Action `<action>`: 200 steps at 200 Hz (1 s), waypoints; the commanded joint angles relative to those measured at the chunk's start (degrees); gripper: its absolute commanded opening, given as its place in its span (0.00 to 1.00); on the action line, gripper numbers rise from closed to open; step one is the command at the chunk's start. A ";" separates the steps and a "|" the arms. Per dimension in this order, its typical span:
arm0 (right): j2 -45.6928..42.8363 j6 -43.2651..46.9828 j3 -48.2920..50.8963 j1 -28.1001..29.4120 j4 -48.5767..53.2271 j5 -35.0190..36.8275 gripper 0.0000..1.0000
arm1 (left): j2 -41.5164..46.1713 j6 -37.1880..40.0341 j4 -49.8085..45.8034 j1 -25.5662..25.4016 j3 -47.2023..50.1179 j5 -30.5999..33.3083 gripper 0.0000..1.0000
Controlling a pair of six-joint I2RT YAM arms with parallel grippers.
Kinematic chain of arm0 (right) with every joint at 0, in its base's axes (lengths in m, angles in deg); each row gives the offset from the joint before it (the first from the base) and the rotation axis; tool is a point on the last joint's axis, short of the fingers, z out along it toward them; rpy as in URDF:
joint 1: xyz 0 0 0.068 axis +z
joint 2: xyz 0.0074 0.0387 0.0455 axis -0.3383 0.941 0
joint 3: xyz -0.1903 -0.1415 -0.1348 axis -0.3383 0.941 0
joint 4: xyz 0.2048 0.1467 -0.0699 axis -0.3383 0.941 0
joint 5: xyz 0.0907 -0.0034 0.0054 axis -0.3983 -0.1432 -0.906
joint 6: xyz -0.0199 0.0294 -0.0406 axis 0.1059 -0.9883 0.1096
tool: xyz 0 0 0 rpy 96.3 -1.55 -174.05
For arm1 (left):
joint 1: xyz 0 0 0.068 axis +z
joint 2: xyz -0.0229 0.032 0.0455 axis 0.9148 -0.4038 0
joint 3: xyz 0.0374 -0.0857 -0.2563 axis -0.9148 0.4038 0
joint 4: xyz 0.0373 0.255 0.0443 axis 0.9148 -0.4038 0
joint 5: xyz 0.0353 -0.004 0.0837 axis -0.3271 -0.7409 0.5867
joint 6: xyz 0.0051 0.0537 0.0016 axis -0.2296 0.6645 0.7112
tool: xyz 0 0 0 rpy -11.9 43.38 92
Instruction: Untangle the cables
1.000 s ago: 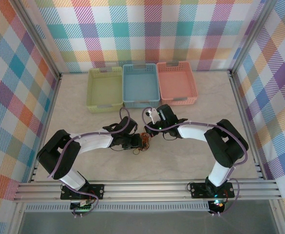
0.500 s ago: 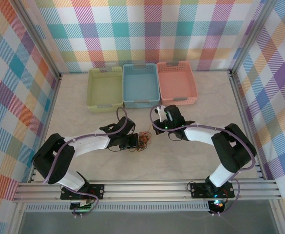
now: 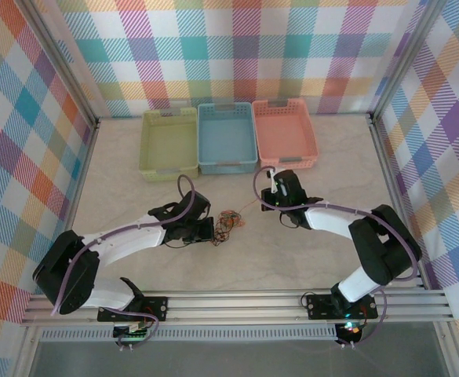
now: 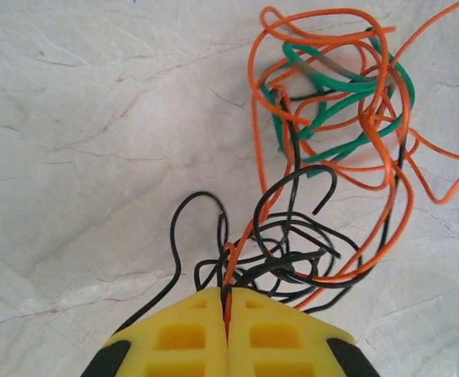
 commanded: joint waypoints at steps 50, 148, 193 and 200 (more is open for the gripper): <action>-4.37 -4.27 3.93 -2.15 -3.17 7.92 0.00 | 8.30 1.66 -8.27 0.35 1.65 5.02 0.00; -6.87 -7.40 6.58 -4.06 -3.66 14.13 0.00 | 17.92 1.87 -13.01 2.84 4.28 6.52 0.00; -7.89 -8.03 7.44 -4.70 -4.20 15.08 0.00 | 19.20 1.62 -10.90 3.22 5.74 3.90 0.00; -8.06 -7.90 7.46 -4.87 -4.06 15.35 0.00 | 18.78 1.47 -10.34 3.21 5.98 3.40 0.00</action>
